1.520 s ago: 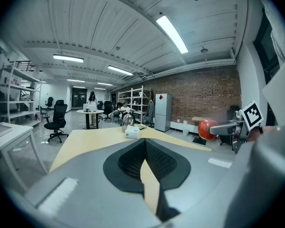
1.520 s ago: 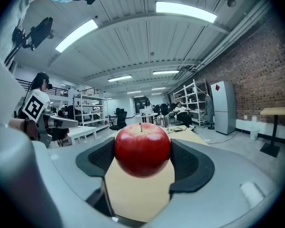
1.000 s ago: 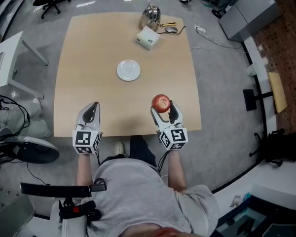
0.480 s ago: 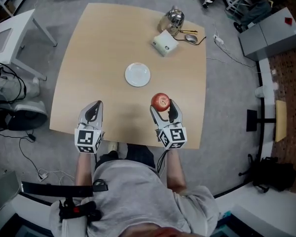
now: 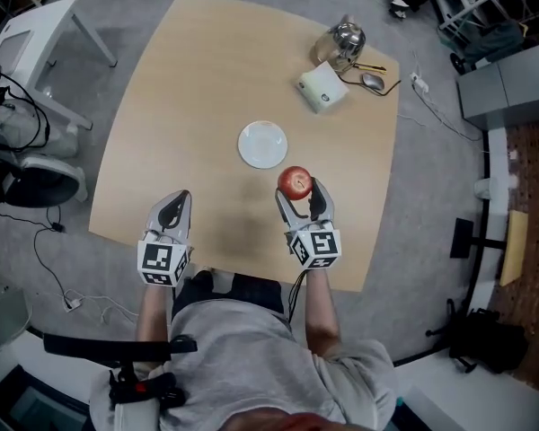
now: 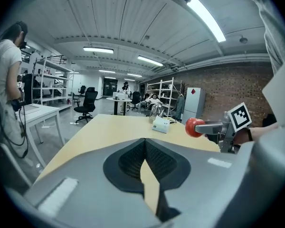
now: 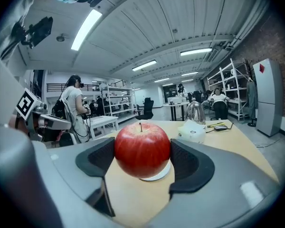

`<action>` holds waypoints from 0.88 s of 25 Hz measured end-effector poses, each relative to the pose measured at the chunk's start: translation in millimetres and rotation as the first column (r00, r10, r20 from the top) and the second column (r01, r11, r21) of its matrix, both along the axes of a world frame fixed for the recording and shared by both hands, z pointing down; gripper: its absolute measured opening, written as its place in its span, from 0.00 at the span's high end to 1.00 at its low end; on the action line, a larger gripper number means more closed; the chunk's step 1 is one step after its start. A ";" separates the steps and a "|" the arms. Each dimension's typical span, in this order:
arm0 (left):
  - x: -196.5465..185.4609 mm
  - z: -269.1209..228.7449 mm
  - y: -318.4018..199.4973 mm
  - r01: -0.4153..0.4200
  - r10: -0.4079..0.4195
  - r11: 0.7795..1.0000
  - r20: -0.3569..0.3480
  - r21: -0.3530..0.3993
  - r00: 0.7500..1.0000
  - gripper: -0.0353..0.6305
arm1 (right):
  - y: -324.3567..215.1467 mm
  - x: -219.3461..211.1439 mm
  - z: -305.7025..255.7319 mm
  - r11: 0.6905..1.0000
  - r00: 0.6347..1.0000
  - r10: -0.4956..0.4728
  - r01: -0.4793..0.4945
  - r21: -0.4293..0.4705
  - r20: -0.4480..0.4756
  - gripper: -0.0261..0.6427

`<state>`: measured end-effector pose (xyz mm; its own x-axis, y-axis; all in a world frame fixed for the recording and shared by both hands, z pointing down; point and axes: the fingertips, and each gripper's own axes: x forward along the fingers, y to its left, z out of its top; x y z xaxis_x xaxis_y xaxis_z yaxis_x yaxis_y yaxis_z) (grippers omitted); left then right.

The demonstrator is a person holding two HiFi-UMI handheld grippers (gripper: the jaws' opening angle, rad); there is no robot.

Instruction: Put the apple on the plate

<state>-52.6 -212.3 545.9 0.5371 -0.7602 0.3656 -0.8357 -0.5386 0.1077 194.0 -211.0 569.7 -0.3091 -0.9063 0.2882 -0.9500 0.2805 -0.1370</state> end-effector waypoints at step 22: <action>-21.0 43.9 -14.3 0.098 -0.093 0.990 0.057 -0.101 0.994 0.92 | -80.7 -13.0 85.1 0.993 0.995 -0.099 0.097 -0.059 -0.019 0.41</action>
<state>-73.6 -226.6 589.8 0.4424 -0.7634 0.4706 -0.8885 -0.4444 0.1143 181.0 -291.7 654.9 -0.3887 -0.8534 0.3472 -0.9213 0.3645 -0.1355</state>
